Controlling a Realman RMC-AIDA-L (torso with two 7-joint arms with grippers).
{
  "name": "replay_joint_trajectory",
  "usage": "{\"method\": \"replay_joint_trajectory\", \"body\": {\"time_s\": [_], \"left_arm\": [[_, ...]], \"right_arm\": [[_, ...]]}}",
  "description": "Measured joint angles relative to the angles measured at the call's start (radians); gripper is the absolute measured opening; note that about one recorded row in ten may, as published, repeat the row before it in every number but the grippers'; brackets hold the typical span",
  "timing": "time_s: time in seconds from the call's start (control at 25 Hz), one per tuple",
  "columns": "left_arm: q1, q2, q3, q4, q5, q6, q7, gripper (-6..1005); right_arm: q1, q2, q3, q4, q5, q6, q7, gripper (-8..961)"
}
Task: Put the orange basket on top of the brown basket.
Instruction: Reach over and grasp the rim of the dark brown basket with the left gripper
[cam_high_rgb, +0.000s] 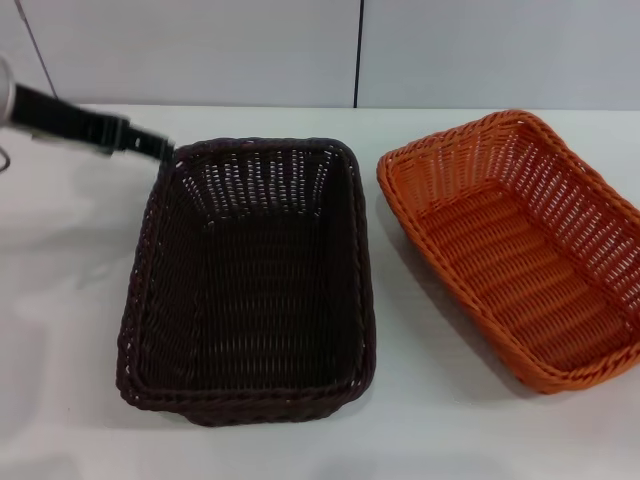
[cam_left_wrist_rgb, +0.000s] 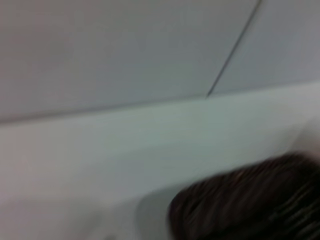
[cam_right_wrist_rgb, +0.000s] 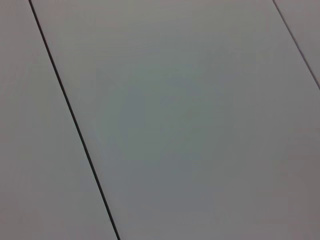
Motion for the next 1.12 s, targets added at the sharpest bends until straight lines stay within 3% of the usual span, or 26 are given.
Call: {"method": "replay_joint_trajectory", "body": {"time_s": [0.08,0.12,0.16,0.32,0.72,1.12], "left_arm": [[-0.003,-0.012,-0.001,-0.010,0.040,-0.011,-0.016,734],[-0.008,-0.055,-0.005,-0.036,0.130,-0.039,-0.041,732],[-0.008,-0.055,-0.005,-0.036,0.130,-0.039,-0.041,731],[-0.008,-0.094,-0.002,-0.044,0.208,-0.050,-0.083,724],[0.001,-0.101,0.030,-0.019,0.227,-0.045,-0.105,709],[-0.001,-0.103,0.060,0.086,0.221,0.002,-0.102,693]], "right_arm": [[0.000,0.000,0.000,0.000,0.000,0.002,0.000,664],[0.001,0.000,0.000,0.000,0.000,0.007,0.000,664],[0.001,0.000,0.000,0.000,0.000,0.007,0.000,664],[0.001,0.000,0.000,0.002,0.000,0.010,-0.001,664],[-0.001,0.000,0.000,0.002,0.000,0.025,-0.001,664],[0.009,-0.002,0.000,0.000,0.000,0.058,-0.001,664]]}}
